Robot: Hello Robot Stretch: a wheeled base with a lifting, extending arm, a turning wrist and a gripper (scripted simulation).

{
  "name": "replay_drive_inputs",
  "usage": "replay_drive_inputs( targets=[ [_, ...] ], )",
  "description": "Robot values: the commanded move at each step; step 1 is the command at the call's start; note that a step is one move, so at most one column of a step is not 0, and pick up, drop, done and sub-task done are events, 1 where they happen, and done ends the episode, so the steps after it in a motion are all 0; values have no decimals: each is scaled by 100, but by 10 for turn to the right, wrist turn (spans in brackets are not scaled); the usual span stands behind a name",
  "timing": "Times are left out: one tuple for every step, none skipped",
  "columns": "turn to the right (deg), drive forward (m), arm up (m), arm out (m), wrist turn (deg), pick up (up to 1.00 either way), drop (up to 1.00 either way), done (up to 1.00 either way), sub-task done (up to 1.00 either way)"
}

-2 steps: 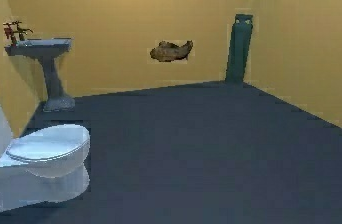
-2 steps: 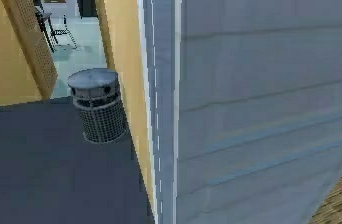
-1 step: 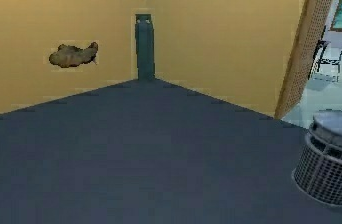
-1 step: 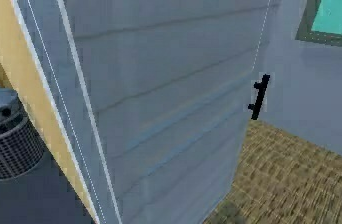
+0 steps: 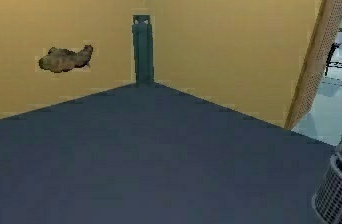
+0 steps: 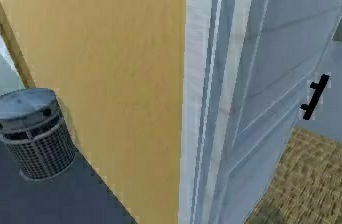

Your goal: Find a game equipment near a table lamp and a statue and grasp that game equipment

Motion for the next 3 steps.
replay_drive_inputs(
  targets=[
    [270, 0, 0, 0, 0, 0, 0, 0, 0],
    [0, 100, 0, 0, 0, 0, 0, 0, 0],
    [60, 0, 0, 0, 0, 0, 0, 0, 0]
  ],
)
